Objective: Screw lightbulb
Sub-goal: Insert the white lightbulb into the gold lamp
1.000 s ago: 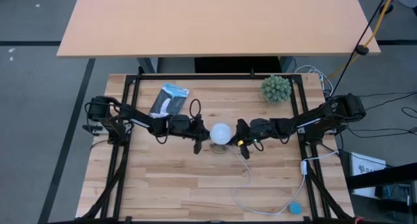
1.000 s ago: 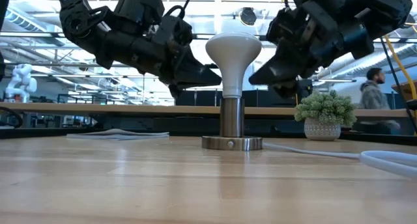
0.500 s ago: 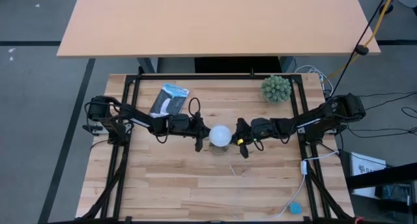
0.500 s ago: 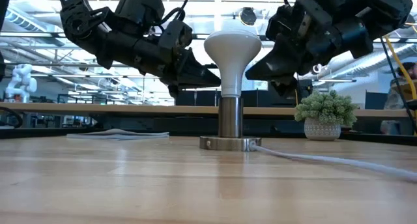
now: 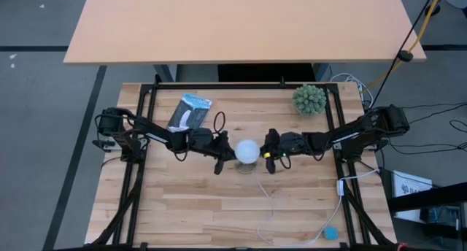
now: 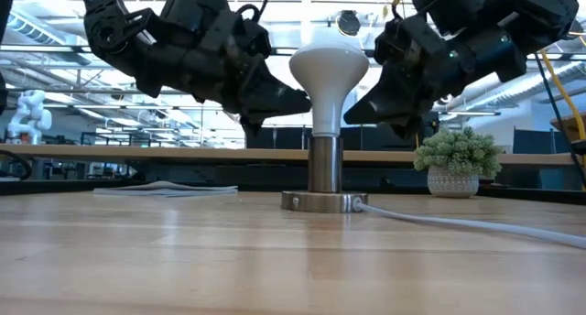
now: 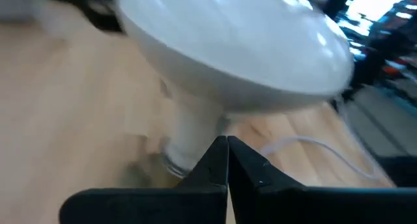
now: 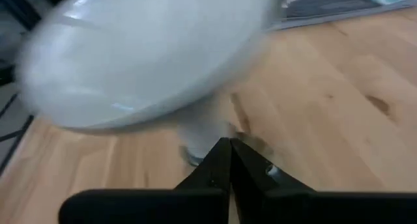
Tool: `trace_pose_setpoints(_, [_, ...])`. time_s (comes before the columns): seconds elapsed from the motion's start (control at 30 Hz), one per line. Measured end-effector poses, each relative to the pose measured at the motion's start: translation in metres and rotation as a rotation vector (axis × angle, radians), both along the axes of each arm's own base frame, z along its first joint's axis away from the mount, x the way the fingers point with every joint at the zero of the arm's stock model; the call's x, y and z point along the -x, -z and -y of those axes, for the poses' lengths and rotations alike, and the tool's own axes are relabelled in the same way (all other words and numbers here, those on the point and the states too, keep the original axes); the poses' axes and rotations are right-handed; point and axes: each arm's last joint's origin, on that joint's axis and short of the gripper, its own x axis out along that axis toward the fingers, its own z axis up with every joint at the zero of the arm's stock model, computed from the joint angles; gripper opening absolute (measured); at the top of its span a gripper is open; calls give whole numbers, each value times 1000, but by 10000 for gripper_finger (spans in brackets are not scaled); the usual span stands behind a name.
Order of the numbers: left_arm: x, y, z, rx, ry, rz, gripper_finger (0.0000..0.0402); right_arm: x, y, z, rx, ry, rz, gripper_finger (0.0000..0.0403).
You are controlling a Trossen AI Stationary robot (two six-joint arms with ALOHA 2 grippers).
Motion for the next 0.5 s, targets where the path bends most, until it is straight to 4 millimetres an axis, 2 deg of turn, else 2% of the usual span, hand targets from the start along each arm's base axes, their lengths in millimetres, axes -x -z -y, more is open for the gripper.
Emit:
trace_pose_setpoints(0.13, [-1,-1,-4,-53,-145,9,0,-1,-2,-4,-55,-125,24,0])
trace_pose_setpoints(0.27, [0,2,-6,-63,-178,-20,0,0,-1,-7,-100,-181,5,0])
trace_pose_setpoints(0.37, [0,3,-4,-49,-158,-36,0,1,2,-6,-95,-138,-27,0])
trace_pose_setpoints(0.5, [0,3,-2,-6,-83,-32,0,2,3,-1,-25,8,-40,0])
